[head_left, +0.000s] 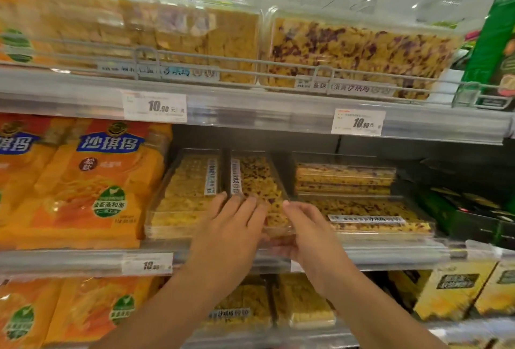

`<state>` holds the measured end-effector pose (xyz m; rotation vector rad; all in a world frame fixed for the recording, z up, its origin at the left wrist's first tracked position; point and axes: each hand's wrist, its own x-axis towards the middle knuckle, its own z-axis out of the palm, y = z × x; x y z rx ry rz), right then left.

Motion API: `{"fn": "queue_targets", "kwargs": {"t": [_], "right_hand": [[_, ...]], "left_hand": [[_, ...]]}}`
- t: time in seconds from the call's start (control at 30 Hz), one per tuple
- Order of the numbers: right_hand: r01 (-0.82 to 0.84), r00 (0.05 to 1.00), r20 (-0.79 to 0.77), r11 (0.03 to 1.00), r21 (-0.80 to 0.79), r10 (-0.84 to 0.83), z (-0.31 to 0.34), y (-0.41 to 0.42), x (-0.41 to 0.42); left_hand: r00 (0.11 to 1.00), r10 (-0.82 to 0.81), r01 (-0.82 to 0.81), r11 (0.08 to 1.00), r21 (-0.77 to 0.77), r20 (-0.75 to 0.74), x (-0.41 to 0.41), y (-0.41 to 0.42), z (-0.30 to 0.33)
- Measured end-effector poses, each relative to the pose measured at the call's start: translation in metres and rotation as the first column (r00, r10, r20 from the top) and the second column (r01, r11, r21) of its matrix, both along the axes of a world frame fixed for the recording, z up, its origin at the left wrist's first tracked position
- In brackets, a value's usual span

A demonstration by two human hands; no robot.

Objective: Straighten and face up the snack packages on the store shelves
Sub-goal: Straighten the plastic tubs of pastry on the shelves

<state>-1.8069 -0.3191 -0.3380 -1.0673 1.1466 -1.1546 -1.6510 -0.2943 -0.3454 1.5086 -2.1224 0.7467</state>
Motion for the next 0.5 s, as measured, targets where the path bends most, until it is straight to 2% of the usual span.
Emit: {"fn": "queue_targets", "kwargs": {"t": [0.1,0.17,0.4,0.43,0.5], "right_hand": [[-0.067,0.985,0.163,0.994,0.083,0.053,0.005,-0.001,0.000],[-0.087,0.978,0.199,0.992,0.089,0.068,0.006,-0.002,-0.002],[-0.046,0.986,0.163,0.995,0.094,0.030,0.006,-0.006,-0.021],[-0.031,0.989,0.148,0.996,0.082,0.018,0.007,-0.007,-0.025],[-0.032,0.990,0.138,0.998,0.049,0.025,0.009,-0.010,-0.039]], "left_hand": [[1.000,-0.010,0.010,1.000,0.012,-0.016,-0.008,0.002,0.002],[0.999,-0.018,0.019,0.999,0.029,-0.041,-0.016,0.003,0.003],[0.986,-0.109,0.113,0.993,0.029,-0.129,-0.032,0.005,0.002],[0.979,-0.126,0.136,0.989,0.051,-0.160,-0.035,0.006,0.004],[0.932,-0.141,0.203,0.966,0.159,-0.333,-0.040,0.003,0.012]]}}
